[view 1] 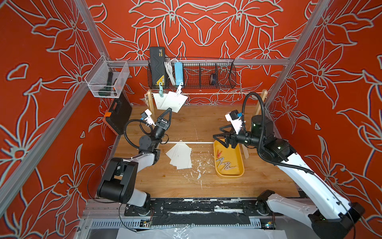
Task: Remove the postcards from the strings
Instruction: Pinch the postcard on the clothesline.
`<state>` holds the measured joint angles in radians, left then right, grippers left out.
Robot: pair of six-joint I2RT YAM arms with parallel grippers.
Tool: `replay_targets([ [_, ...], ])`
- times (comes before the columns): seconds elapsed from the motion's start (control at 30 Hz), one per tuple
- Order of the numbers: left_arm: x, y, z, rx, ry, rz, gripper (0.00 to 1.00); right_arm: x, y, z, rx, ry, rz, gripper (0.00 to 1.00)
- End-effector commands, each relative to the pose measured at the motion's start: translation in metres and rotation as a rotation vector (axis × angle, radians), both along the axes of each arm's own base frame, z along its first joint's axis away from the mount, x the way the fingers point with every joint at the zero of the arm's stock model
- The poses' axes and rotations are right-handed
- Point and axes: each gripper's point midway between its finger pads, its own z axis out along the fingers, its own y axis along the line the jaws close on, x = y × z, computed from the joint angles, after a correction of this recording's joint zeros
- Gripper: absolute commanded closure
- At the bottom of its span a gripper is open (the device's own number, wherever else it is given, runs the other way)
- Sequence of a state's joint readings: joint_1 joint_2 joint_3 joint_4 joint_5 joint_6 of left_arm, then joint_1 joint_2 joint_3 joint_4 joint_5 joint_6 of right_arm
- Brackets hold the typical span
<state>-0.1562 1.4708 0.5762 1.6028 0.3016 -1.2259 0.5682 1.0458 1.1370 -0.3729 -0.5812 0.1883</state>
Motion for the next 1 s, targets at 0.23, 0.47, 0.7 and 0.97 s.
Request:
replay_targets([
  [0.23, -0.044, -0.001, 0.049, -0.002, -0.262, -0.048, 0.09, -0.006, 0.002, 0.015, 0.012, -0.046, 0.025, 0.28],
  [0.47, -0.058, -0.005, 0.05, 0.032, -0.287, -0.061, 0.27, -0.005, 0.005, 0.015, 0.016, -0.044, 0.03, 0.28],
  [0.7, -0.067, -0.004, 0.048, 0.04, -0.289, -0.06, 0.4, -0.006, 0.005, 0.014, 0.012, -0.046, 0.028, 0.28],
  [0.97, -0.07, -0.005, 0.042, 0.036, -0.27, -0.073, 0.62, -0.007, 0.006, 0.028, 0.015, -0.078, 0.037, 0.28],
])
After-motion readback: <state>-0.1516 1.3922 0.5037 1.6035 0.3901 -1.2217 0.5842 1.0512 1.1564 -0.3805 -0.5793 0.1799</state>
